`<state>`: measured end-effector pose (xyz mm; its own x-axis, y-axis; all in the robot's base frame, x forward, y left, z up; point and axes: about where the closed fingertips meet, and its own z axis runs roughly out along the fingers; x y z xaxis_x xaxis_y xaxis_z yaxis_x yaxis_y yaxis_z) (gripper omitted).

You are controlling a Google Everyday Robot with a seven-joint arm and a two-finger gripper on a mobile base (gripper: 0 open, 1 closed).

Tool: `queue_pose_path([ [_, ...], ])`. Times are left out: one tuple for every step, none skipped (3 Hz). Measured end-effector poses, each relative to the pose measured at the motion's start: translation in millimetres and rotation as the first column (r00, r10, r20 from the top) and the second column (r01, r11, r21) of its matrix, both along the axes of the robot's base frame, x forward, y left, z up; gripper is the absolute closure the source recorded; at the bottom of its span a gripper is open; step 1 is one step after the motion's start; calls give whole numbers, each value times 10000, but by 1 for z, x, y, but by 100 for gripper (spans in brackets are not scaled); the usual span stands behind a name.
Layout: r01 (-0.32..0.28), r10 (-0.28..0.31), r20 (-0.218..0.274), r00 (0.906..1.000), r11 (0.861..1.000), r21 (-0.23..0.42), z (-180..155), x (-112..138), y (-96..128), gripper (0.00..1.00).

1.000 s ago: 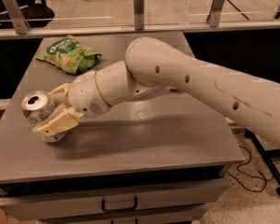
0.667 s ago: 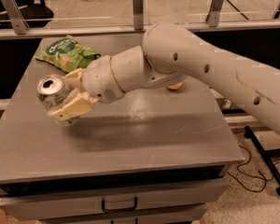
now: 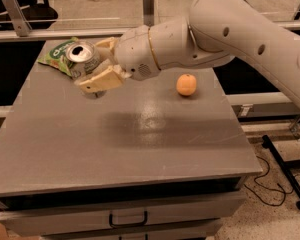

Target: Move 7up can near orange

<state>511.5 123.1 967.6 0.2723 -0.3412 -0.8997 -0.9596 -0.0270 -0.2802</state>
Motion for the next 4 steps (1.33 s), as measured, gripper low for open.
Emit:
queue_pose_path([
  [0, 0, 19, 10000, 10000, -10, 1, 0, 0, 100],
  [648, -647, 703, 9954, 9979, 3, 15, 27, -35, 100],
  [1598, -1600, 1477, 9760, 9871, 136, 31, 68, -92, 100],
  [2492, -2486, 1717, 9533, 9683, 183, 35, 107, -140, 100],
])
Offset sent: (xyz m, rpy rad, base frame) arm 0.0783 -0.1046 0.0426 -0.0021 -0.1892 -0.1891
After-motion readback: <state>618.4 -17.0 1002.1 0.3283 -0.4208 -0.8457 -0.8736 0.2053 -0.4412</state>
